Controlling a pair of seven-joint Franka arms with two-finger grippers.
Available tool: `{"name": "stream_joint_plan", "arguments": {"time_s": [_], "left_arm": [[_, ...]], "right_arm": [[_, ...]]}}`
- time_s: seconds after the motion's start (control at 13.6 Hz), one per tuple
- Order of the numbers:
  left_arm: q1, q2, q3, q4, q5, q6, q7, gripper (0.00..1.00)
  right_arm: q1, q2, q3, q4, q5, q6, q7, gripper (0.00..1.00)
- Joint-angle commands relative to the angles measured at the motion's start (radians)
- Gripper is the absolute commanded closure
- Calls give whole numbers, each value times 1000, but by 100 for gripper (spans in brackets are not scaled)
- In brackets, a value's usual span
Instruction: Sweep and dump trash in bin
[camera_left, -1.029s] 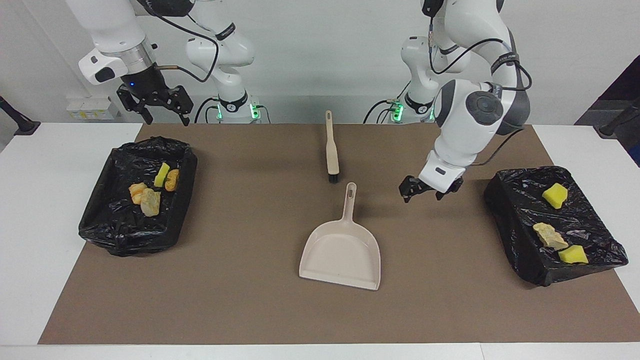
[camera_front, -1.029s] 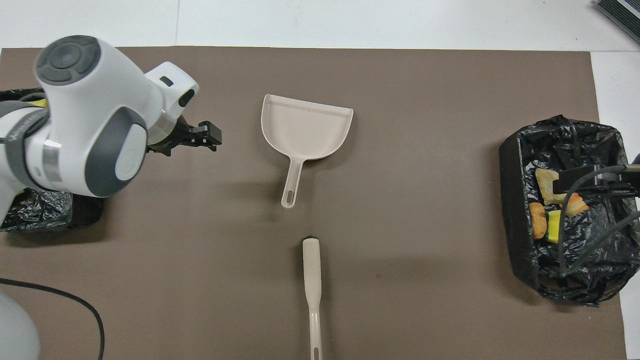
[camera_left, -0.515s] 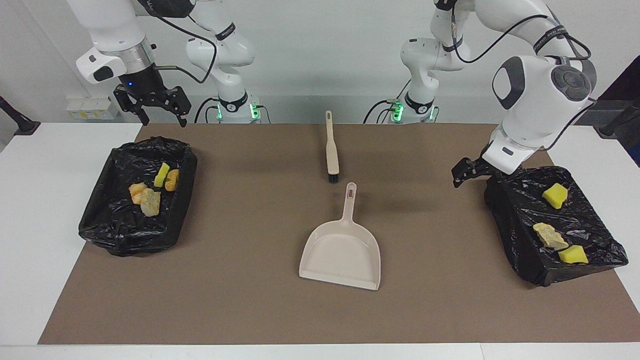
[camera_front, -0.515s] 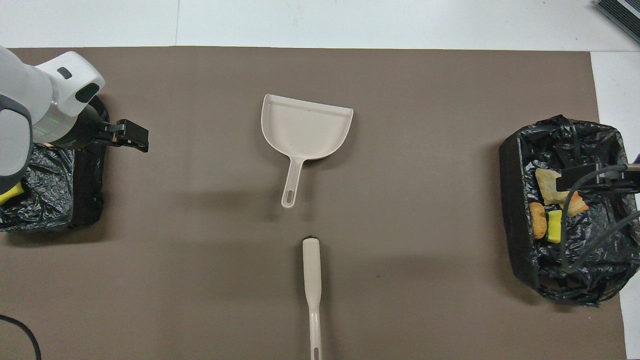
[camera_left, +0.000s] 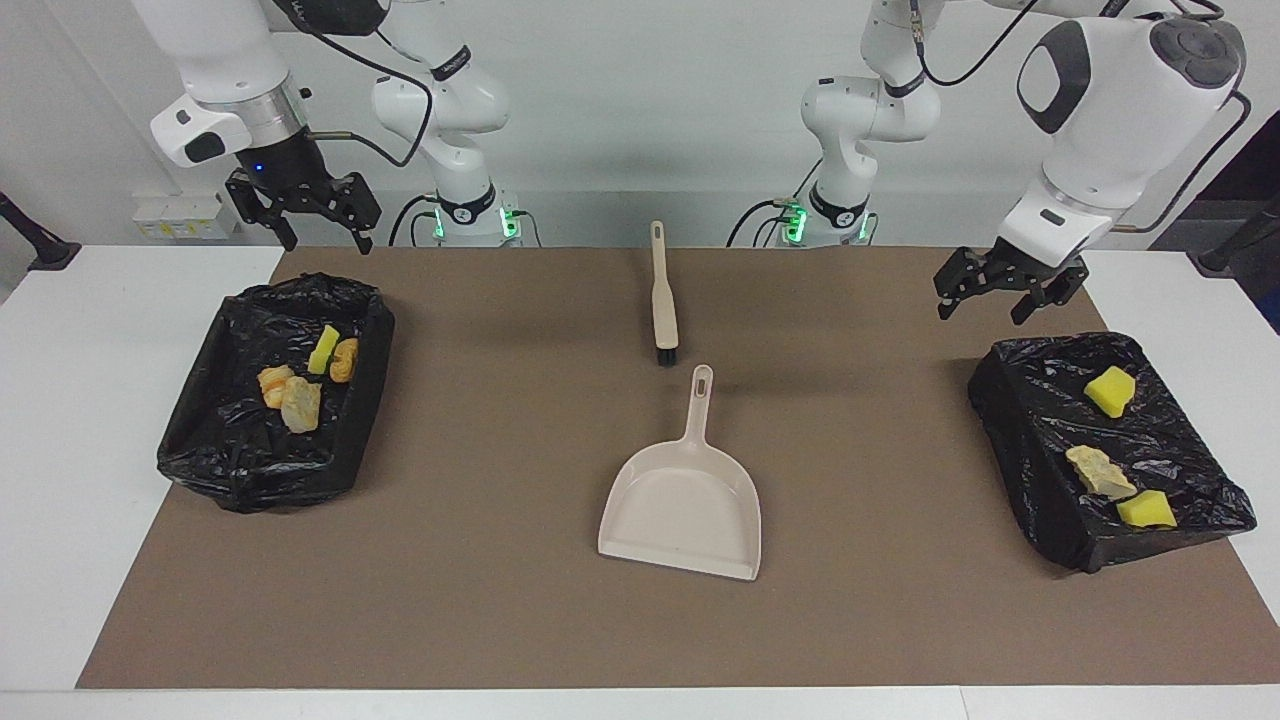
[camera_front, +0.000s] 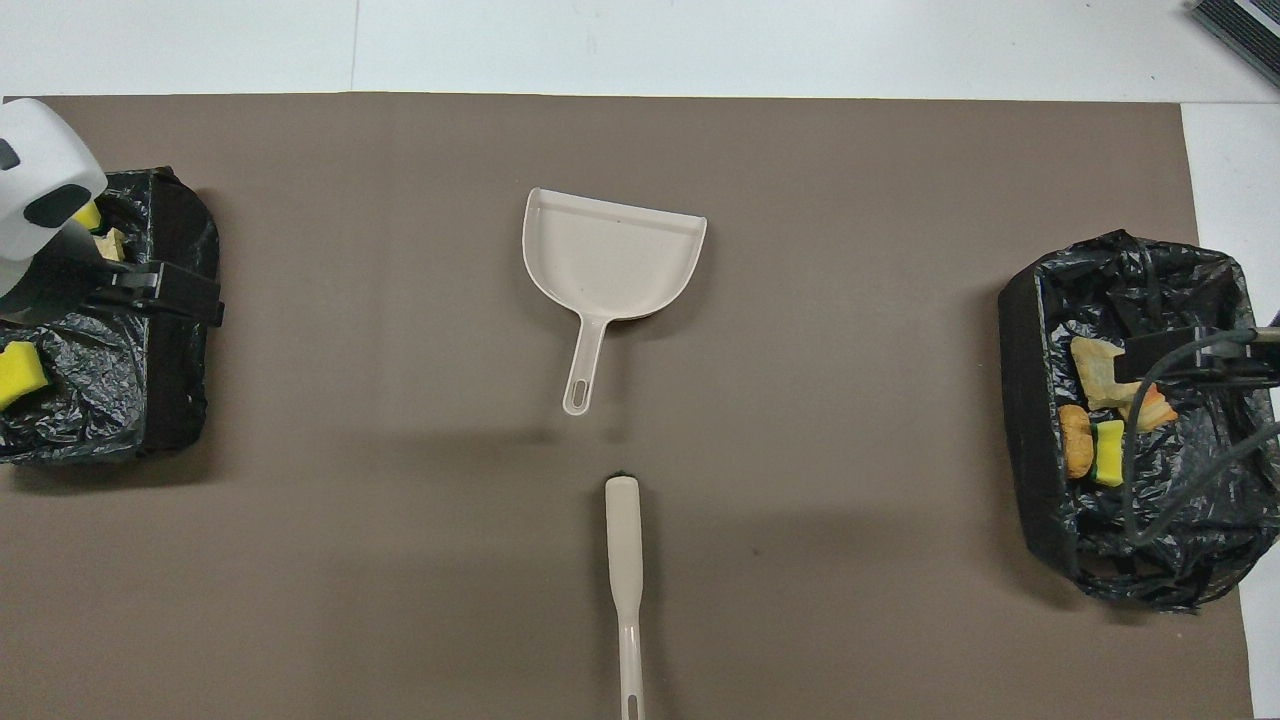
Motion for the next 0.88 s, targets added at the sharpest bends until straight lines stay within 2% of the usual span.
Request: {"name": "stream_joint_plan", "arguments": {"time_s": [0.0, 0.22, 0.81], "left_arm": [[83, 0, -61, 53, 15, -86, 27, 0], [154, 0, -127, 78, 18, -100, 27, 0], [143, 2, -130, 67, 34, -75, 25, 0]], "right_arm": [[-16, -3, 8, -2, 4, 4, -26, 0], [-16, -3, 8, -2, 4, 4, -26, 0], [-16, -3, 8, -2, 4, 4, -26, 0]]}}
